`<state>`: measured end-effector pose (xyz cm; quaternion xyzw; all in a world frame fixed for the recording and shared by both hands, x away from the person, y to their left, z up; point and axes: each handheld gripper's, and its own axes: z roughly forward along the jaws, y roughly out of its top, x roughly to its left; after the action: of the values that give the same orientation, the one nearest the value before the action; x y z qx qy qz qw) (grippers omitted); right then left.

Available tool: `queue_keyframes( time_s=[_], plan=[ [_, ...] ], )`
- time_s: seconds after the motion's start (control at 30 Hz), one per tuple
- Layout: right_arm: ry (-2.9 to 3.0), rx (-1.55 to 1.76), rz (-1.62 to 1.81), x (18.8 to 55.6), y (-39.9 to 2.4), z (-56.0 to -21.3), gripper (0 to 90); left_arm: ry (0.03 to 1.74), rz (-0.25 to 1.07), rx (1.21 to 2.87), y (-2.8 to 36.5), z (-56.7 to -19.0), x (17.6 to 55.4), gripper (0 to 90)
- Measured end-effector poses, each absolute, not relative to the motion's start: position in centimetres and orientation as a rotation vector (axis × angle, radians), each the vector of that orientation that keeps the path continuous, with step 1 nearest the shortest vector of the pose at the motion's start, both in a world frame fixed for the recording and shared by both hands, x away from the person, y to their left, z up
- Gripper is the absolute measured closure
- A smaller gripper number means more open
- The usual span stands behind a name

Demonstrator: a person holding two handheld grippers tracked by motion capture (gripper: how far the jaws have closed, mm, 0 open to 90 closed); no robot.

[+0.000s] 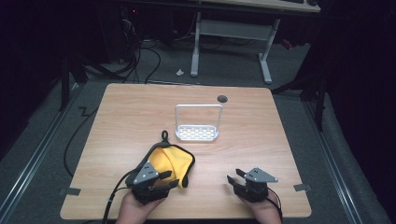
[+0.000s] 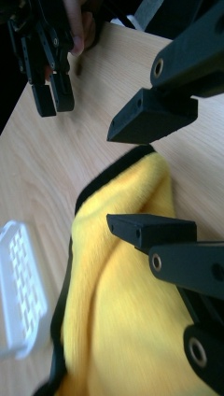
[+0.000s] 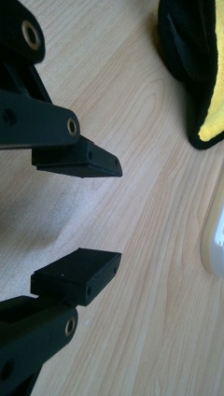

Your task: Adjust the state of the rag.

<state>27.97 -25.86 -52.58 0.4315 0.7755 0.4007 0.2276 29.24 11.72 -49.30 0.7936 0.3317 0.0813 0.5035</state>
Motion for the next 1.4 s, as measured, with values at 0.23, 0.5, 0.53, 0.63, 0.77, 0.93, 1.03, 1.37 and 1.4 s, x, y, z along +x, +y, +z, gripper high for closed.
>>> queue_keyframes(
  time_s=[0.23,0.5,0.53,0.63,0.77,0.93,1.03,1.37,1.4],
  plan=[
    [2.16,1.168,1.102,27.8,-24.7,-52.6,51.6,0.917,0.357,1.828,17.3,-49.1,28.6,48.1],
    [2.206,1.056,1.149,26.7,-21.0,-51.4,48.7,1.045,0.459,1.738,19.9,-48.9,29.3,37.8],
    [2.21,1.037,1.163,26.6,-20.2,-51.2,48.0,1.062,0.457,1.734,20.1,-49.0,29.4,36.3],
    [2.248,0.982,1.202,26.3,-17.9,-50.5,46.9,1.104,0.433,1.72,20.5,-49.4,29.8,33.7],
    [2.289,0.881,1.227,26.3,-14.5,-49.5,45.9,1.111,0.377,1.714,20.8,-49.7,30.0,32.5],
    [2.312,0.897,1.191,27.5,-11.4,-50.1,45.8,1.09,0.354,1.747,20.1,-49.9,29.9,36.4],
    [2.342,0.904,1.128,28.1,-10.6,-51.0,47.3,1.075,0.331,1.776,19.8,-50.1,30.0,42.3],
    [2.296,0.9,1.085,28.0,-12.4,-50.9,83.3,1.024,0.316,1.821,19.2,-50.0,29.6,75.0],
    [2.28,0.916,1.093,28.0,-13.1,-50.6,83.3,1.018,0.313,1.823,19.2,-49.9,29.6,77.5]
  ],
)
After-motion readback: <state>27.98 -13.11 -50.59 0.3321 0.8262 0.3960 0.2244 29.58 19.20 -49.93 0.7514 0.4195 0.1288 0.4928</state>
